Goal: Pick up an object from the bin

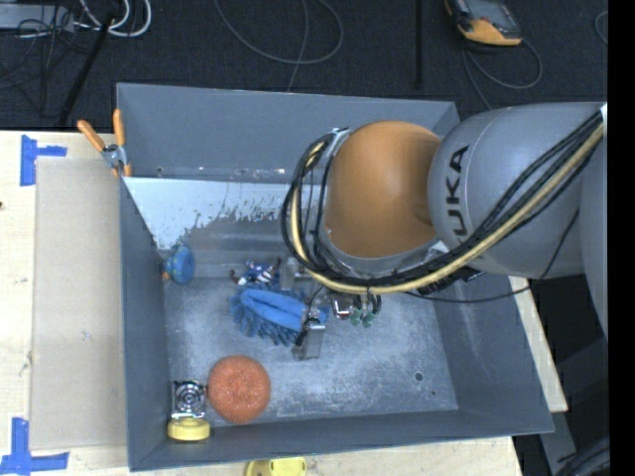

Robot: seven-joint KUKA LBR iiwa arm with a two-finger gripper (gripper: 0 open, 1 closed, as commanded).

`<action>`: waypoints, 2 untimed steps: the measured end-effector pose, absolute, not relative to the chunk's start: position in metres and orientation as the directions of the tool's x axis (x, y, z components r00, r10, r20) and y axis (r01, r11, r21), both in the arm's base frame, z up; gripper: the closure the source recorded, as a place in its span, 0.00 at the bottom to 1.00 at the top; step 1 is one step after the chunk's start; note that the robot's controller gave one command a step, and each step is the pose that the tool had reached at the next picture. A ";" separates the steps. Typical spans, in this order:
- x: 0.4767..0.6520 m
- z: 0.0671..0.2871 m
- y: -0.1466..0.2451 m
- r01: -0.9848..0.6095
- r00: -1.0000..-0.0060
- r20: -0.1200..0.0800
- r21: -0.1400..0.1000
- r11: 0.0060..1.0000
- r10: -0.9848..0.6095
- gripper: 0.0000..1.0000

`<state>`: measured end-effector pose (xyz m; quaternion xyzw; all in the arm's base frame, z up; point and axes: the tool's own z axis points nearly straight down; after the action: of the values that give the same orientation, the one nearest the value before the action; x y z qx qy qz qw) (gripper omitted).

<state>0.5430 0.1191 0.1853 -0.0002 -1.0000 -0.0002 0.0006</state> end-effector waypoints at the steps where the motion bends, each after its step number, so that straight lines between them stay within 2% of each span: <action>1: 0.560 0.125 0.115 0.073 -0.997 -0.003 0.001 0.997 0.073 0.00; 2: 0.572 0.068 0.101 0.108 -0.994 0.000 0.001 0.994 0.108 0.00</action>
Offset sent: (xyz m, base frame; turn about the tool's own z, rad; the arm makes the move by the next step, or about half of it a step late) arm 0.0283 -0.0197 -0.1153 0.1079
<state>0.5717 0.1006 0.0679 -0.0540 -0.9985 -0.0007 0.0001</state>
